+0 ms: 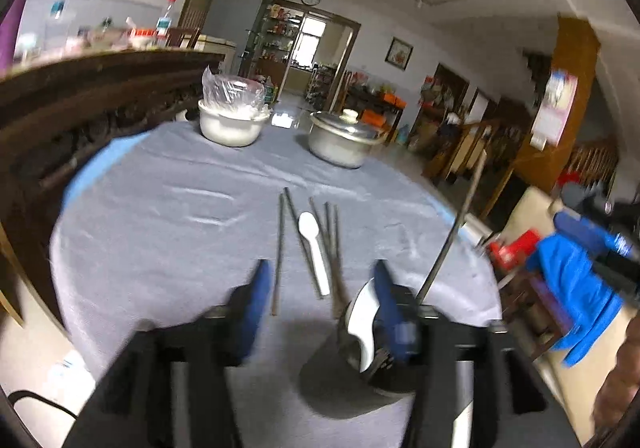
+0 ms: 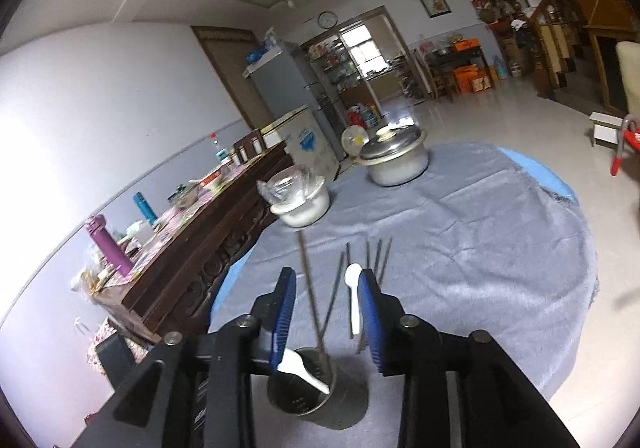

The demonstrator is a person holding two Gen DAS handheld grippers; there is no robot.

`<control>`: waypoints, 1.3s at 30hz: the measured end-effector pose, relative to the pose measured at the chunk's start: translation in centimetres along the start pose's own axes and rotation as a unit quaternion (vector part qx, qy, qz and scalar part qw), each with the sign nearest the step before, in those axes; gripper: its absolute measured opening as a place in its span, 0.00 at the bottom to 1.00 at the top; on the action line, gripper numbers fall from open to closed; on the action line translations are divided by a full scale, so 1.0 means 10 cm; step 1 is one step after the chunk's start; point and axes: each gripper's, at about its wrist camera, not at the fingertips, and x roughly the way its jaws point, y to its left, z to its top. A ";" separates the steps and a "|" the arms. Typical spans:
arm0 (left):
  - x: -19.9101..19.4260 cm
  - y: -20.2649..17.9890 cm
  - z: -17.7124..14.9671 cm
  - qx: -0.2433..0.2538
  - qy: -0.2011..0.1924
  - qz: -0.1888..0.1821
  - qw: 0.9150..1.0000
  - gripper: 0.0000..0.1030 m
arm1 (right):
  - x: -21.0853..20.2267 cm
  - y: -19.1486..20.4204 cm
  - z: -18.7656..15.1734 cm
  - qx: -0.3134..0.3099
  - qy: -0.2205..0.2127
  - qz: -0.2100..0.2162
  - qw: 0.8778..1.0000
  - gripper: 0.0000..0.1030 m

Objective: Organize utensils

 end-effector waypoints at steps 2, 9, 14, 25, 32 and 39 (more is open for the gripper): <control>-0.05 -0.01 0.00 0.020 0.004 0.016 1.000 0.62 | 0.00 -0.05 0.00 0.009 -0.001 -0.005 1.000 0.38; -0.10 0.01 0.04 0.052 0.034 0.061 0.996 0.67 | 0.09 -0.22 -0.03 0.036 0.021 -0.020 0.999 0.38; -0.09 0.07 0.12 0.057 0.044 0.103 0.992 0.69 | 0.15 -0.33 -0.06 0.054 0.036 -0.029 0.997 0.38; -0.11 0.22 0.27 0.062 0.045 0.166 0.983 0.69 | 0.36 -0.43 -0.15 0.072 0.071 -0.043 0.994 0.38; -0.03 0.31 0.27 0.063 0.057 0.189 0.978 0.69 | 0.51 -0.44 -0.21 0.074 0.093 -0.051 0.992 0.38; 0.08 0.49 0.23 0.050 0.078 0.212 0.973 0.69 | 0.65 -0.49 -0.26 0.087 0.113 -0.058 0.988 0.38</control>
